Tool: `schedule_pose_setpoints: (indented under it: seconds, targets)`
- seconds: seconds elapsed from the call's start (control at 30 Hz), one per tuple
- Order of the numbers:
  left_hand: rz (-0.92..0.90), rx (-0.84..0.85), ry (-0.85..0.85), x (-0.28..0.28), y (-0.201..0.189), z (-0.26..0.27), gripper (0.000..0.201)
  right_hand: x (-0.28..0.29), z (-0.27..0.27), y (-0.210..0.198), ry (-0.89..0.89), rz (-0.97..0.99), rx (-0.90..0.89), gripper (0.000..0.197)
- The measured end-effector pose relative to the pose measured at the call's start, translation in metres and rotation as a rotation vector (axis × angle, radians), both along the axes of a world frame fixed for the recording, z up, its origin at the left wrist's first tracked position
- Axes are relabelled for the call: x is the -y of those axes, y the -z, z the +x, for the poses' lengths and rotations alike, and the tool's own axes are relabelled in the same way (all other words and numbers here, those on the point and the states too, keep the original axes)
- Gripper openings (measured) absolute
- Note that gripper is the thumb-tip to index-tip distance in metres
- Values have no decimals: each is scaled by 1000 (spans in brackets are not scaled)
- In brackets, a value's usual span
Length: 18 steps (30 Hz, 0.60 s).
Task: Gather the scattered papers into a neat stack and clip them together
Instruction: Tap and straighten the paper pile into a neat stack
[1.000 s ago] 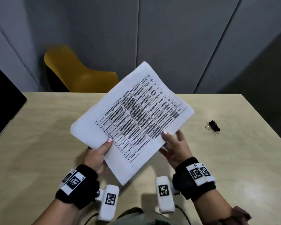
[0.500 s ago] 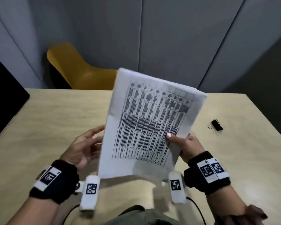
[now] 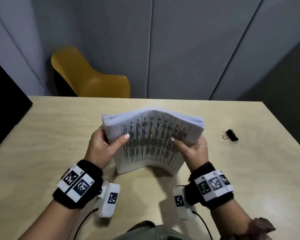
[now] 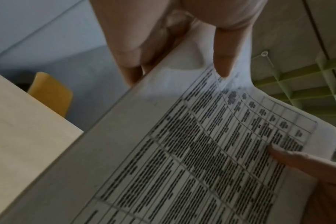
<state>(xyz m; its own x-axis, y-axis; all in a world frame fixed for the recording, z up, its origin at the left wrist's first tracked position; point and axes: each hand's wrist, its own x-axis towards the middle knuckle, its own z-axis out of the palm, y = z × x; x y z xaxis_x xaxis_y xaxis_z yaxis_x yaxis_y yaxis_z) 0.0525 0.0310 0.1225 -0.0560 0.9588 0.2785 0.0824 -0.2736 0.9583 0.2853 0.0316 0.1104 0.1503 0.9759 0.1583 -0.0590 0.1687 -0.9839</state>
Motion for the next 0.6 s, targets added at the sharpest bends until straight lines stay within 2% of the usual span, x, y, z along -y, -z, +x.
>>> schedule_pose_setpoints:
  seconds: [0.03, 0.1, 0.23, 0.37, 0.47, 0.5, 0.6]
  targets:
    - [37, 4, -9, 0, -3, -1, 37, -1, 4, -4, 7, 30, -22, 44]
    - [86, -12, -24, -2, -5, 0, 36, -3, 8, -13, 14, 103, -23, 49]
    - [56, 8, -85, -6, -6, 9, 30, -11, 2, -18, 45, 161, -38, 28]
    - [116, -6, -93, -7, -15, 12, 31, -12, 1, -23, 58, 203, -96, 29]
    - [106, -34, -89, -4, -14, 11, 29, -9, 2, -23, 50, 186, -15, 25]
    - [122, -52, -105, -1, -14, 11, 34, -7, 2, -23, 50, 182, 25, 28]
    - [259, -87, -164, 6, -19, 8, 56, 0, 4, -27, 104, 239, 127, 62]
